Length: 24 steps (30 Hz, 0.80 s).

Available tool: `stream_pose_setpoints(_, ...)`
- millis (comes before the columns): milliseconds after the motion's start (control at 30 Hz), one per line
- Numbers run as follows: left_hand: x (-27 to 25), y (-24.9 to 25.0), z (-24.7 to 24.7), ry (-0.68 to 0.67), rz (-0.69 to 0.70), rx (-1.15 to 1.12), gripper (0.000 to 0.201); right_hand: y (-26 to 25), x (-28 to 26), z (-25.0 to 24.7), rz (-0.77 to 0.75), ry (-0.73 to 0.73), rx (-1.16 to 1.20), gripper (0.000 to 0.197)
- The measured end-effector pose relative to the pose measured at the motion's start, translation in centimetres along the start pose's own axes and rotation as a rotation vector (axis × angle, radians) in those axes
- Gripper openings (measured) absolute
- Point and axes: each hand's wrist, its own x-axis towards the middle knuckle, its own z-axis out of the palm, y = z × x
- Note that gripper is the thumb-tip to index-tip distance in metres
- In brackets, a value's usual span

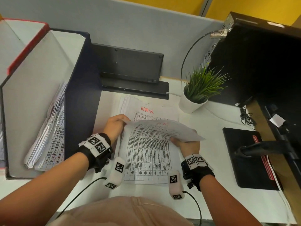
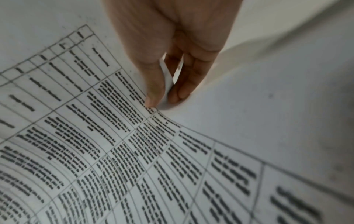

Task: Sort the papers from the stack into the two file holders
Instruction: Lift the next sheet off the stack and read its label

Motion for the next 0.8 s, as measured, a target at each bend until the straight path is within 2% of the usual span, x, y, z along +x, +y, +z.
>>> stream_pose_setpoints(67,0.0,0.2,0.2,-0.034,-0.031,-0.029,0.037,-0.4,0.1,0.0,-0.029,-0.046,0.011,0.05)
stream_pose_setpoints(167,0.3,0.2,0.2,-0.059,-0.049,-0.007,0.035,-0.6,0.0,0.3,0.052,-0.054,-0.059,0.037)
stream_pose_setpoints(233,0.6,0.2,0.2,-0.035,-0.061,0.013,0.029,-0.4,0.3,0.5,0.071,-0.066,-0.143,0.018)
stream_pose_setpoints(267,0.9,0.1,0.2,-0.018,-0.078,0.004,0.027,-0.3,0.3,0.6,0.083,-0.089,-0.176,0.014)
stream_pose_setpoints(367,1.5,-0.1,0.3,-0.018,-0.174,-0.141,0.032,-0.4,0.4,0.9,0.093,-0.067,-0.223,0.023)
stream_pose_setpoints(467,1.7,-0.1,0.1,-0.088,-0.2,-0.222,0.041,-1.0,0.1,1.3,0.1,0.022,-0.027,0.029)
stream_pose_setpoints(533,1.6,0.1,0.0,-0.16,-0.214,-0.198,0.054,-1.8,-0.1,1.6,0.028,0.047,0.019,0.029)
stream_pose_setpoints(600,1.1,0.4,0.3,-0.183,-0.168,-0.099,0.049,-2.7,0.0,2.0,-0.024,0.072,0.065,0.028)
stream_pose_setpoints(667,0.6,0.8,0.6,-0.169,-0.048,0.12,0.028,-3.4,0.0,2.3,-0.047,0.085,0.081,0.024)
stream_pose_setpoints(733,0.2,1.0,0.9,-0.178,0.074,0.293,0.041,-4.3,-0.2,2.4,-0.061,0.083,0.103,0.021)
stream_pose_setpoints(800,-0.4,1.8,1.1,-0.141,0.194,0.337,0.04,-5.8,-0.4,2.2,-0.101,0.092,0.151,0.018)
